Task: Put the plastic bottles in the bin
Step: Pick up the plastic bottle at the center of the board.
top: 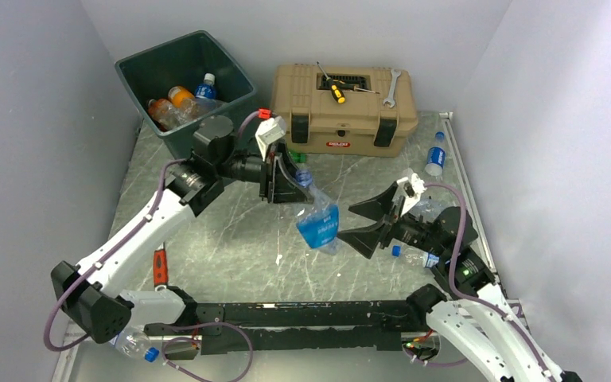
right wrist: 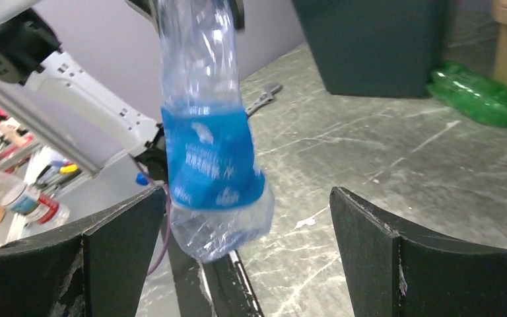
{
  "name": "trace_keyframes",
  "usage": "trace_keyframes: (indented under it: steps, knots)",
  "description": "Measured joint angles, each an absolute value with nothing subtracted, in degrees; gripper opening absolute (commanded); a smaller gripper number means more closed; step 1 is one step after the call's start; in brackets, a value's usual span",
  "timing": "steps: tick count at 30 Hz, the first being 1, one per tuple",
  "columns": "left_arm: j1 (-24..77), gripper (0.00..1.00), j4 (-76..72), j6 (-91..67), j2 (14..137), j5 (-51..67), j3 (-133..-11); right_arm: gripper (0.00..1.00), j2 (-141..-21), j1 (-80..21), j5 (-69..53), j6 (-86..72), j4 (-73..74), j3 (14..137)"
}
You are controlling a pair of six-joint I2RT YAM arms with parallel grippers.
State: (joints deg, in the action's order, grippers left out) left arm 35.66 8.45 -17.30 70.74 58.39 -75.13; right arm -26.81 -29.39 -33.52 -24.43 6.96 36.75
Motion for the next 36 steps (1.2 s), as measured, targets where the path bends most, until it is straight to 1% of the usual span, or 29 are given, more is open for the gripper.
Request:
trace_keyframes:
  steps: [2, 5, 8, 10, 15, 16, 18, 21, 22, 24, 27, 31, 36]
  knots:
    - [35.6, 0.0, 5.4, -21.8, 71.6, 63.0, -72.4, 1.0, -28.9, -29.7, -36.2, -24.6, 4.0, 36.8]
    - [35.6, 0.0, 3.4, -25.0, 72.3, 66.5, -71.5, 0.99, -31.6, -30.2, -38.9, -25.5, -0.2, 36.7]
    - [35.6, 0.0, 0.6, -26.9, 72.2, 68.0, -71.5, 0.95, -34.3, -31.4, -40.3, -26.0, -3.3, 36.8]
    - [35.6, 0.0, -0.7, -27.9, 72.2, 68.1, -71.5, 0.91, -36.9, -33.6, -40.9, -26.2, -4.6, 36.8]
    - [35.6, 0.0, -1.5, -28.2, 72.2, 66.1, -71.3, 0.62, -41.2, -39.1, -41.0, -27.6, -8.5, 36.8]
    - [35.6, 0.01, -1.6, -28.2, 72.2, 65.2, -71.2, 0.56, -41.6, -40.0, -40.9, -27.8, -9.2, 36.7]
    - [35.6, 0.2, -1.7, -28.3, 72.2, 64.4, -70.9, 0.43, -41.6, -41.3, -39.7, -28.3, -10.8, 36.2]
    - [35.9, 0.5, -1.3, -28.1, 72.1, 63.5, -70.5, 0.33, -40.3, -41.6, -37.9, -28.5, -12.7, 35.2]
    - [36.0, 0.57, -1.1, -28.2, 72.0, 63.4, -70.3, 0.32, -39.5, -41.7, -36.9, -28.6, -13.1, 34.7]
    - [36.2, 0.67, -1.8, -28.0, 71.1, 62.0, -69.5, 0.29, -38.1, -41.7, -35.2, -28.7, -13.4, 33.7]
    - [35.9, 0.73, -5.0, -28.5, 68.2, 57.4, -66.3, 0.26, -36.3, -41.8, -32.7, -28.7, -13.6, 32.2]
    - [35.7, 0.75, -12.0, -31.1, 65.4, 53.5, -62.6, 0.25, -35.5, -41.8, -30.3, -28.8, -14.7, 30.9]
    - [35.7, 0.77, -19.7, -35.3, 65.9, 51.9, -62.1, 0.25, -36.1, -41.8, -29.4, -29.6, -16.7, 30.1]
